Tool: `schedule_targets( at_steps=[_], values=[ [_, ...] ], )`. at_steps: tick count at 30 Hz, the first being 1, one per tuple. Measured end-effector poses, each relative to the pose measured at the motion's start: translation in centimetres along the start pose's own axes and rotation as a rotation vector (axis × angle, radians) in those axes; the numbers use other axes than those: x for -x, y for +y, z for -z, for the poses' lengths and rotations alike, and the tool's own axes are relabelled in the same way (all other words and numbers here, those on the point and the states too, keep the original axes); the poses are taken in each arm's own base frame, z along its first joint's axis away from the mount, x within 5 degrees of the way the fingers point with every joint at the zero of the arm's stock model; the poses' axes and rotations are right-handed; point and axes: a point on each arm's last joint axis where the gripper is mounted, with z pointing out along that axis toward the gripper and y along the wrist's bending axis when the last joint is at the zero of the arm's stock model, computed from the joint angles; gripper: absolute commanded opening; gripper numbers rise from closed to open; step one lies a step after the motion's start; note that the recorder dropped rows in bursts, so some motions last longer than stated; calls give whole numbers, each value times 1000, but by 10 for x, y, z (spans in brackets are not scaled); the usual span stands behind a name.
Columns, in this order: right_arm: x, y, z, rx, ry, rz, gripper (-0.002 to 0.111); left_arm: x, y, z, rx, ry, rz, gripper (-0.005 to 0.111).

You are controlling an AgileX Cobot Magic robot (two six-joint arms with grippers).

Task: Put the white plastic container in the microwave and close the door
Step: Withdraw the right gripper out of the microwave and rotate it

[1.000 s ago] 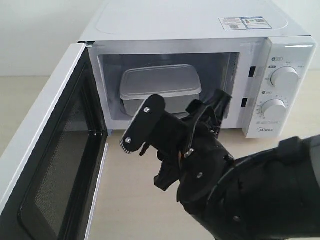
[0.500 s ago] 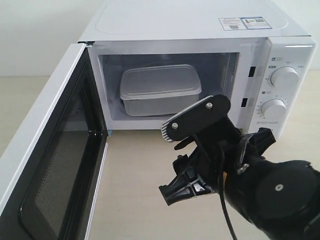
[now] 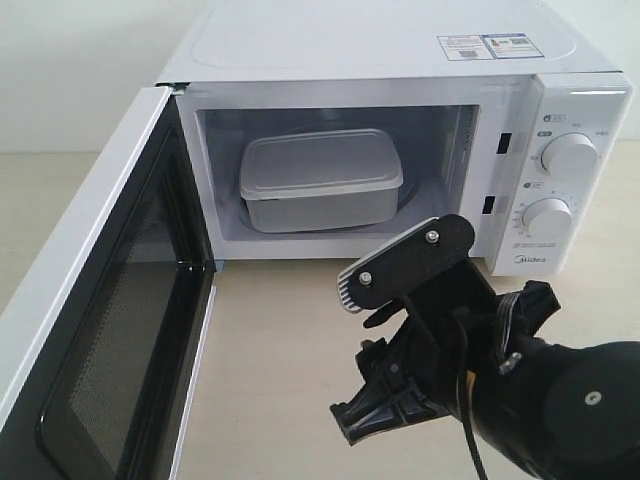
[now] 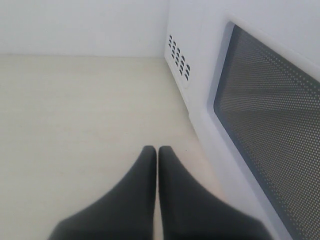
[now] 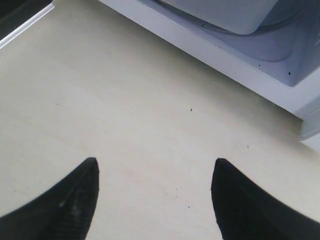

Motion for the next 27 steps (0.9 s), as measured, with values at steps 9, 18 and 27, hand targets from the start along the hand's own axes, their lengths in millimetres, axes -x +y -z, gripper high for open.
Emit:
schedule_targets(
  at_steps=[9,18,27],
  values=[
    [-1,1,0,13,8,42,62,0,0,0,0,0,0,4],
    [-1,2,0,18,12,-27,62,0,0,0,0,0,0,4],
    [0,2,0,21,6,-60,41,0,0,0,0,0,0,4]
  ],
)
